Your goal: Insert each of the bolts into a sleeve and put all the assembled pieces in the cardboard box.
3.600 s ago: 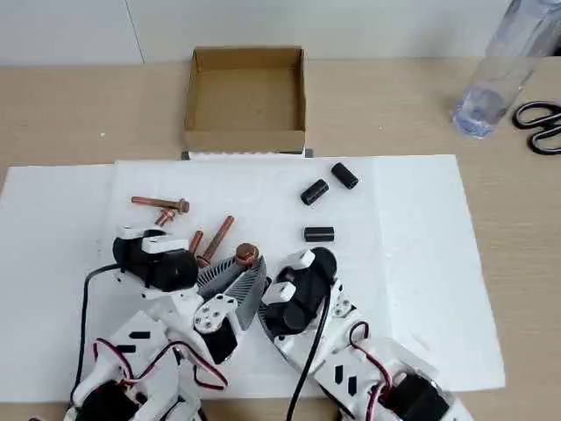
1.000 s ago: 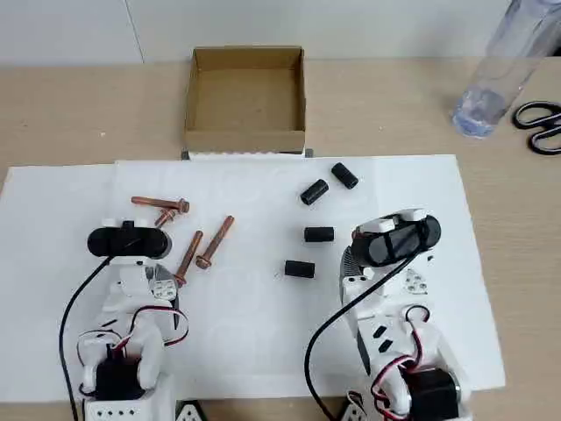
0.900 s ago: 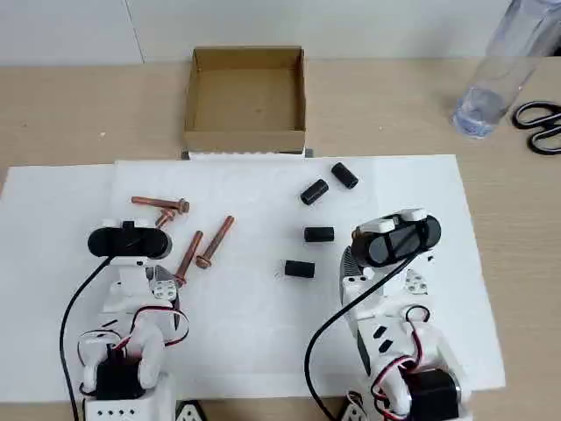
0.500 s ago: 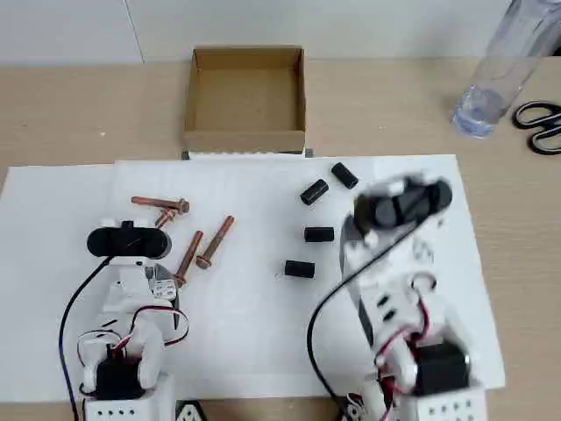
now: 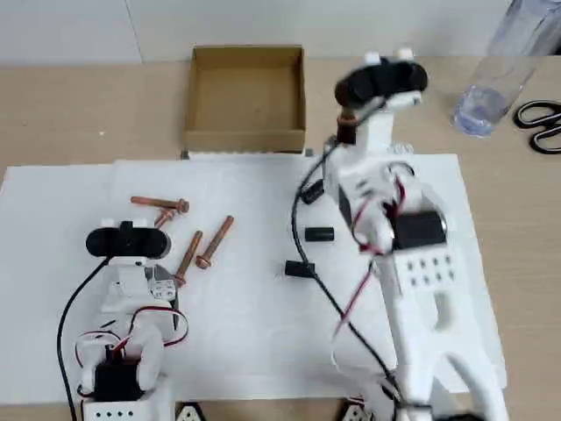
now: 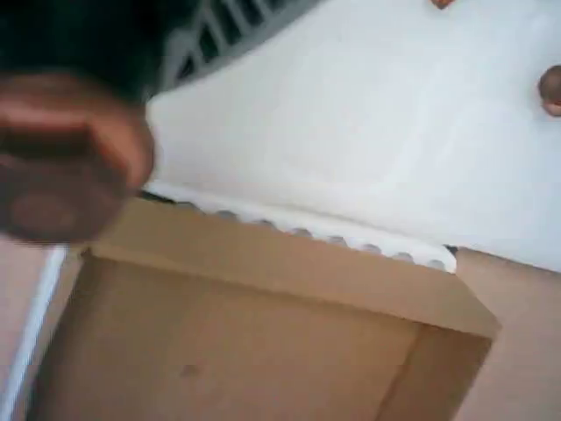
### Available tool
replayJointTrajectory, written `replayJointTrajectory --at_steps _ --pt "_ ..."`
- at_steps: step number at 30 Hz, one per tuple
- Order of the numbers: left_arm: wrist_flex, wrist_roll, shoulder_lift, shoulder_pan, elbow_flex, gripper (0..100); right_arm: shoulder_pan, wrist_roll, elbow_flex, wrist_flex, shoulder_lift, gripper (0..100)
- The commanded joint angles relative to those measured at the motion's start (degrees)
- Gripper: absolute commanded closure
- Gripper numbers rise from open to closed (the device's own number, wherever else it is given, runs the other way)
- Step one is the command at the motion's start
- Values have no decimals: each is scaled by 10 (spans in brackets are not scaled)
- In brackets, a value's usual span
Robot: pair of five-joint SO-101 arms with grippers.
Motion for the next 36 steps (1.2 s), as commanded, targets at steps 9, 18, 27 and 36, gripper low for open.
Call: replayJointTrajectory --at_steps 9,18,27,36 --pt "-14 0 -6 -2 -4 994 -36 -2 -382 -22 298 996" --pt "-14 0 -6 -4 -4 994 -58 18 -591 -22 504 996" --pt "-14 0 -6 -3 -4 994 -54 18 -775 -22 695 995" --pt "-14 0 -6 -3 -4 994 -54 18 -894 20 835 994"
